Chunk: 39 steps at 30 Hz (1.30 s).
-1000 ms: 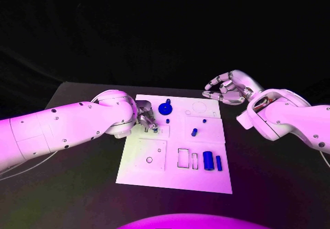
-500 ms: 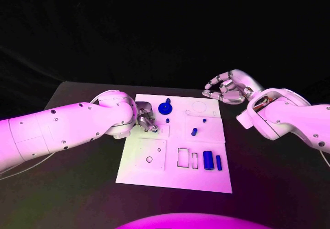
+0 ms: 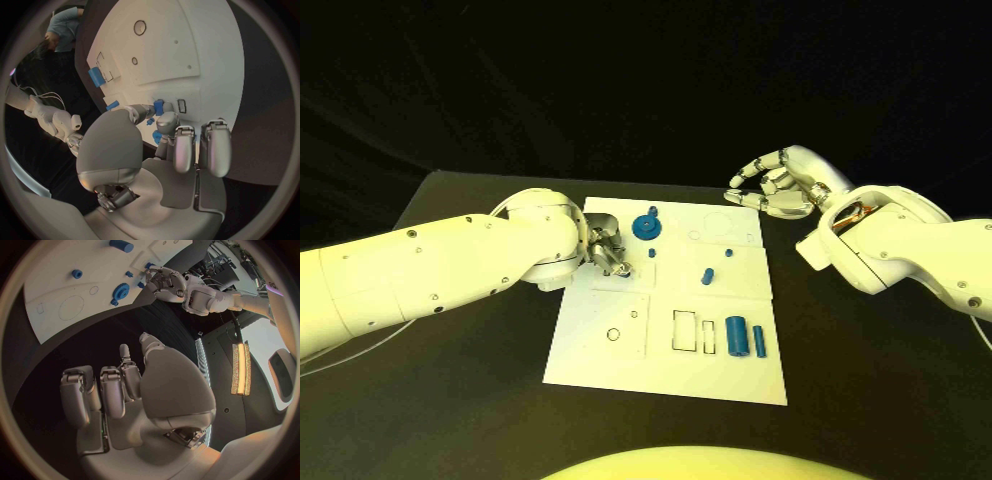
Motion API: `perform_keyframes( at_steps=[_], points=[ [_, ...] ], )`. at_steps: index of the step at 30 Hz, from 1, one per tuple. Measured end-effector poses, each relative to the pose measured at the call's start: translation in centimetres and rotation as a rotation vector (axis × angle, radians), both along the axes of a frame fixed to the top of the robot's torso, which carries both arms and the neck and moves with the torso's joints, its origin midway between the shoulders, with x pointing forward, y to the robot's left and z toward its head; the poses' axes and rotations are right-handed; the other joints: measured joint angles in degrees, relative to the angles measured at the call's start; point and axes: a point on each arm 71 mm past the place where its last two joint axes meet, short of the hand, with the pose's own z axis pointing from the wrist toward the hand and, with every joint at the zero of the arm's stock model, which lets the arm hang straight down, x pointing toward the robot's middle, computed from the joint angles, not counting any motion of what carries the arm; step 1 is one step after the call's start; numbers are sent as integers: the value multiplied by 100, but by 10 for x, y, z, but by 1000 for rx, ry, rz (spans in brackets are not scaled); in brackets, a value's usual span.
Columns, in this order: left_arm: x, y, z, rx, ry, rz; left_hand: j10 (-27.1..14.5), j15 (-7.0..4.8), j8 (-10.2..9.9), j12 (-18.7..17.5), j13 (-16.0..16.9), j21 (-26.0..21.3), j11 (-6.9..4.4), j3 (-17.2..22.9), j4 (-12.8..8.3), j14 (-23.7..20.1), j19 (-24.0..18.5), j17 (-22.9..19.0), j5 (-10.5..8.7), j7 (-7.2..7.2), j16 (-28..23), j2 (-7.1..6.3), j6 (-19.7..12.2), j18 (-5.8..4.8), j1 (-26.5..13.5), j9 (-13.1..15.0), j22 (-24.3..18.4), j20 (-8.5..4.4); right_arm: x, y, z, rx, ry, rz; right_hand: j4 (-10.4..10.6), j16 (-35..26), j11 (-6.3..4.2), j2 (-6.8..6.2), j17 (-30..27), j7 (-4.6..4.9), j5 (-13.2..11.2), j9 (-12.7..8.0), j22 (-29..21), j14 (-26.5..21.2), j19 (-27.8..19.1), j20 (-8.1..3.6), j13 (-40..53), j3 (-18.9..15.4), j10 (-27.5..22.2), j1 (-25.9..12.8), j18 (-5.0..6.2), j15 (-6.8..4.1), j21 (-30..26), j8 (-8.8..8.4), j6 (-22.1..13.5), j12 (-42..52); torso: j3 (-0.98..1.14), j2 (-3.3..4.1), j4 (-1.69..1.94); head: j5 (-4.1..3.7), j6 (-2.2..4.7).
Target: Assemble the parts on the task board
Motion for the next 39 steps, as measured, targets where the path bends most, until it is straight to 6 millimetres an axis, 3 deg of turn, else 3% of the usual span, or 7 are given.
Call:
perform_keyframes(
  at_steps=[6, 11, 12, 23, 24, 31, 39],
  points=[
    [2, -1, -1, 4, 6, 3, 29, -13, 40, 33, 27, 0, -29, 16, 15, 13, -10, 0, -41, -50, 0, 61, 51, -91, -149, 38, 0, -34, 0, 0, 0, 0, 0, 1, 0, 0, 0, -1, 0, 0, 0, 5, -1, 0, 0, 0, 0, 0, 0, -1, 0, 0, 0, 0, 0, 0, 0, 2, -4, 8, -9],
    [5, -3, -2, 8, 16, 5, 50, -42, 100, 33, 25, 0, -49, 27, 4, 1, -1, 0, -63, -45, 0, 120, 62, -91, -238, 26, 0, -43, 0, 0, 0, 0, 0, 1, 0, 0, 0, -23, 0, 0, 0, 7, -1, 0, 0, 0, 5, 0, 0, -23, 0, 0, 0, 0, 0, 0, 0, 2, -3, 4, -9],
    [5, -3, -2, 8, 19, 4, 50, -42, 106, 33, 25, 0, -49, 306, -256, 1, -1, 0, -94, -52, 0, 119, 71, -90, -311, 26, 0, -43, 0, 1, 0, 0, 0, 1, 0, 0, 0, -23, 0, 0, 0, 7, -1, 0, 0, 0, 5, 0, 0, -23, 0, 0, 0, 0, 0, 0, -1, 2, -3, 3, -9],
    [8, -5, -1, 16, 34, 6, 93, -63, 127, 89, 61, 0, -90, 317, -255, 21, -1, 5, -96, -97, 0, 135, 91, -90, -539, 9, 0, -42, 0, 1, 0, 1, 0, 2, 0, 0, -17, -23, 4, 0, 2, 10, -2, 0, 0, 0, 4, 0, -17, -23, 0, 0, -24, 0, 0, 0, 1, 4, -7, -8, -29],
    [8, -5, -2, 16, 35, 6, 93, -75, 117, 93, 71, 0, -90, 446, -409, 9, -3, 5, -113, -116, 0, 131, 110, -89, -586, 1, 0, -44, 0, 1, 0, 1, 0, 2, 0, 0, -17, -20, 4, 0, 22, 13, -2, 0, 0, 0, 4, 0, -17, -28, 0, 0, -24, 0, 0, 0, 1, 4, -7, -10, -31],
    [9, -4, -2, 19, 38, 7, 113, -84, 95, 139, 104, 0, -111, 436, -601, 0, -1, 4, -148, -177, 0, 105, 171, -89, -901, -57, 0, -83, -1, 1, 0, 1, -1, 3, 0, 0, -17, -23, 3, 0, 22, 20, -2, 21, 0, 0, 4, 0, -17, -99, 0, -21, -23, 0, 0, -23, 0, -1, 0, -18, -43],
    [8, -3, -4, 23, 45, 8, 162, -103, 101, 218, 187, 0, -121, -336, -160, 20, -1, 4, -165, -216, 0, 83, 313, -89, -1224, -124, 0, -83, -1, 0, 0, 1, -1, 2, 0, -22, -16, -22, 3, -14, 22, 35, -3, 21, 0, 0, 3, 0, -16, -205, 0, -21, -56, 22, -14, -23, -4, -2, 0, -20, -47]
  ],
)
